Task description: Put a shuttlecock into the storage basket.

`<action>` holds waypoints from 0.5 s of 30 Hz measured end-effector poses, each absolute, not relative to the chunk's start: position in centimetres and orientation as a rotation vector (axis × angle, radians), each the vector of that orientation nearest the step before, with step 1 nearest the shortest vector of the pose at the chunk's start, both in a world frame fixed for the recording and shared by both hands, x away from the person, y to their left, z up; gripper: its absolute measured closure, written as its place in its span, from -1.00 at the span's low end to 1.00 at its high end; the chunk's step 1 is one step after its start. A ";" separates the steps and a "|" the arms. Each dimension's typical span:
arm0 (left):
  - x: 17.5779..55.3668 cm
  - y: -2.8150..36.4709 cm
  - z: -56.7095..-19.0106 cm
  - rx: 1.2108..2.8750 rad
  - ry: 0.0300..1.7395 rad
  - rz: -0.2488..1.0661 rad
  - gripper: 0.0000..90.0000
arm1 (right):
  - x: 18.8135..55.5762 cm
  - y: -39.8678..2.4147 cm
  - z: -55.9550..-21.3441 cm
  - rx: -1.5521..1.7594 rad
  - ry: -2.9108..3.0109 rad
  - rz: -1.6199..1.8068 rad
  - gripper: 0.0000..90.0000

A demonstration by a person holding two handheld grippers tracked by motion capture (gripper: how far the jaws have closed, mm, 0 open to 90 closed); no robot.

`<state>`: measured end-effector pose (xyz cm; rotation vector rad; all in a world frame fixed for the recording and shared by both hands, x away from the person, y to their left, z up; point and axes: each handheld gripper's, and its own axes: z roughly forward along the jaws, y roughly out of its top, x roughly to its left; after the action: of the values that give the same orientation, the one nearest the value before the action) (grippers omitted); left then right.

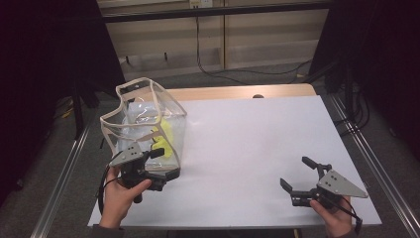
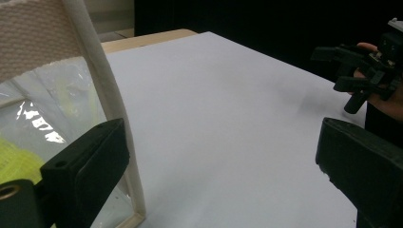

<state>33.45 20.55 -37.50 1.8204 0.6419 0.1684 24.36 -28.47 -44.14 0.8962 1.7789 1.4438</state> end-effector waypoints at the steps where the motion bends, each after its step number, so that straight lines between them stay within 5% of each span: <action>1: 33.4 20.5 -37.6 1.812 0.646 0.171 -0.92 | 24.4 -28.5 -44.1 0.899 1.779 1.444 -0.94; 15: 33.1 20.8 -38.2 1.810 0.640 0.193 -0.92 | 24.4 -28.5 -44.1 0.895 1.779 1.444 -0.94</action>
<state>33.08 20.81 -38.23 1.8101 0.6395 0.1935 24.36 -28.46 -44.14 0.8953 1.7791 1.4440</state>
